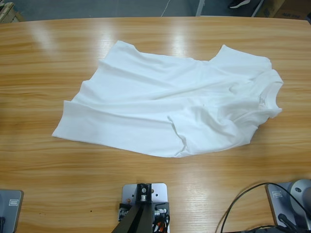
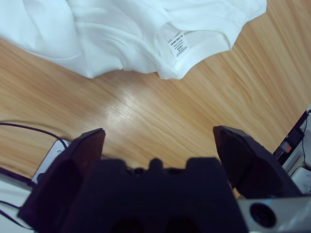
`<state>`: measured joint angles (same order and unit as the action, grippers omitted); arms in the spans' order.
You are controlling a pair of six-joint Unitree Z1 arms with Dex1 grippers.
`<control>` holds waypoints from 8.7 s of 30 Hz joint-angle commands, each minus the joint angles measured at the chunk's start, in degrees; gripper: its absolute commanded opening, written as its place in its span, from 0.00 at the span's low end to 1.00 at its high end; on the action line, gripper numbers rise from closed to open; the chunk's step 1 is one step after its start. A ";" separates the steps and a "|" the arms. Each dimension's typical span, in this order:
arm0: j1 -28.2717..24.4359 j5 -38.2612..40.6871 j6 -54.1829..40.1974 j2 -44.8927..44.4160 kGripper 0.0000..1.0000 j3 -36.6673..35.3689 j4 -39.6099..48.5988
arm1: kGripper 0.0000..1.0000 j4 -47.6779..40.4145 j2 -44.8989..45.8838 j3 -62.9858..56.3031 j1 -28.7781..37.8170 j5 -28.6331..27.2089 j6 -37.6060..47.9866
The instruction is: Fold clothes
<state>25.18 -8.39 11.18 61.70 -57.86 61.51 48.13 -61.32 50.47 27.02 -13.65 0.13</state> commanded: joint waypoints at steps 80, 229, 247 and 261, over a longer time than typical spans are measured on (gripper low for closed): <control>5.85 6.19 -3.80 8.28 1.00 4.14 -16.69 | 0.59 -24.93 -44.85 5.34 7.26 19.52 9.42; 5.01 8.88 15.62 52.40 0.96 -29.17 -5.88 | 0.60 19.79 -106.06 128.81 -3.64 14.71 8.72; 4.53 8.35 15.80 50.07 0.96 -29.16 -5.72 | 0.60 -2.15 -102.98 130.64 -7.86 29.95 4.95; 2.16 10.07 15.82 50.75 0.95 -30.12 -6.98 | 0.85 26.58 -81.34 131.55 -8.20 26.49 -4.52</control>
<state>30.04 0.65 28.40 110.79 -88.41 55.39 49.19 -157.19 151.80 19.20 21.76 4.40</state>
